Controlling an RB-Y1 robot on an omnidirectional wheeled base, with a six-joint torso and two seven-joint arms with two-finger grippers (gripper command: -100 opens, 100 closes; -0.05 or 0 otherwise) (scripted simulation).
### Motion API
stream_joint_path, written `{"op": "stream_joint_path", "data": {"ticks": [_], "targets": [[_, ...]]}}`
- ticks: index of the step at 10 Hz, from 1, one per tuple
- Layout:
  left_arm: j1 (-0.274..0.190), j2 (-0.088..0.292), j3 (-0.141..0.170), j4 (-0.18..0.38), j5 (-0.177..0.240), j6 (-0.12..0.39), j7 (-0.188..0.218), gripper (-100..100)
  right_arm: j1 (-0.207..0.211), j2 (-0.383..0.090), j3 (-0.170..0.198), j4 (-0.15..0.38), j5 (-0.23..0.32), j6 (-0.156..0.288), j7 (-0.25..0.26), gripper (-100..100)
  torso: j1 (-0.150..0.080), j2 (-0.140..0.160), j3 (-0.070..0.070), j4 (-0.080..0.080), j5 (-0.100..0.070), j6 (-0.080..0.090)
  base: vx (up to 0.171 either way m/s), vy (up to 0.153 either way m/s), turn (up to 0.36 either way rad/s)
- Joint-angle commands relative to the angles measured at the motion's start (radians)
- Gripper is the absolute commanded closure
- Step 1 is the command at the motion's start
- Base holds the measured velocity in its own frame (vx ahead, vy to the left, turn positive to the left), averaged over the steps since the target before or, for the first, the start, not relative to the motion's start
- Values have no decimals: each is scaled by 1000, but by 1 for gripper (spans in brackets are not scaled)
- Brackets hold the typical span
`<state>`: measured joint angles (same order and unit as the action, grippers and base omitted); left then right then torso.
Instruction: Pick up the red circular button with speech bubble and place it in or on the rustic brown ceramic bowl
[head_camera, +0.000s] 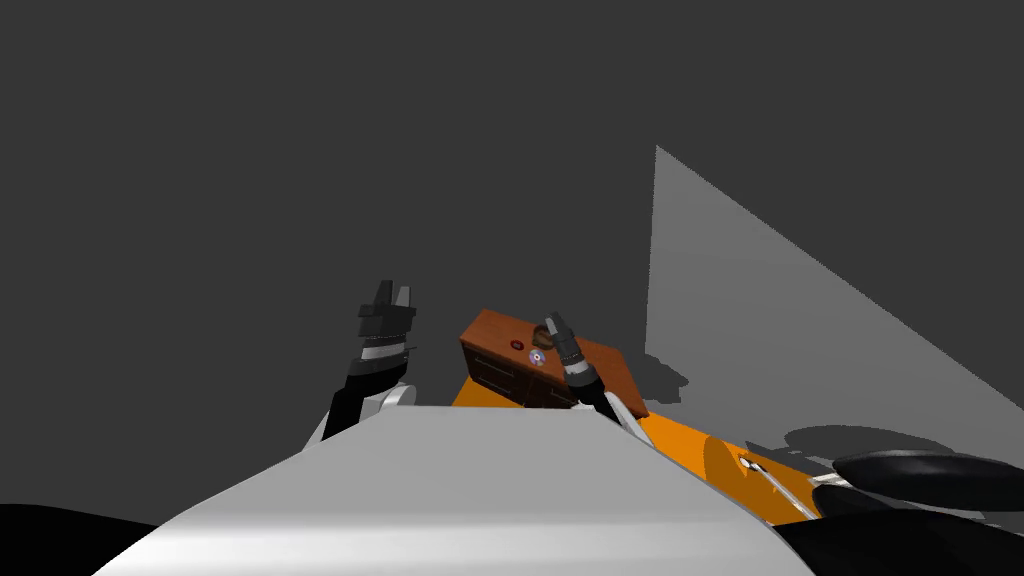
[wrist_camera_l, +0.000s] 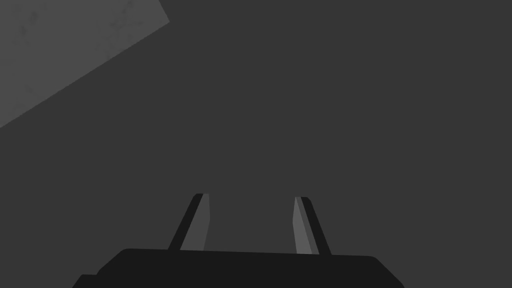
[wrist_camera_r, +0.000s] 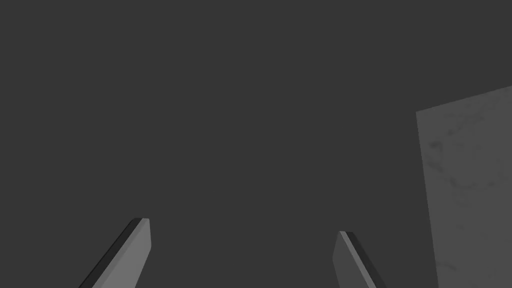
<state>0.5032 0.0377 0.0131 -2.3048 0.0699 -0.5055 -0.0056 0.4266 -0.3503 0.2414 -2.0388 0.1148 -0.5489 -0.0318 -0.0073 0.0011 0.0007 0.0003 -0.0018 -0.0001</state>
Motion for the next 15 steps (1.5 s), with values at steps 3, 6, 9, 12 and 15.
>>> {"op": "stream_joint_path", "data": {"ticks": [3,6,9,12,15], "targets": [[0,0,0,0,0,0,0,0,-40,-74,78,102,4,14,35,-100,-2,2,1,0,0,1,-70,-115,225],[0,0,0,0,0,0,0,0,-58,-103,111,163,6,20,50,-100,2,0,0,0,0,0,-44,-62,165],[0,0,0,0,0,0,0,0,-100,-161,178,258,11,35,80,-100,0,0,0,0,0,0,-60,-88,280],[0,0,0,0,0,0,0,0,-123,-189,212,317,13,44,96,-100,1,-2,-1,0,0,1,-31,-58,119],[0,0,0,0,0,0,0,0,-173,-244,279,406,19,63,127,-100,3,-3,-2,-1,1,1,-30,-42,243]]}}
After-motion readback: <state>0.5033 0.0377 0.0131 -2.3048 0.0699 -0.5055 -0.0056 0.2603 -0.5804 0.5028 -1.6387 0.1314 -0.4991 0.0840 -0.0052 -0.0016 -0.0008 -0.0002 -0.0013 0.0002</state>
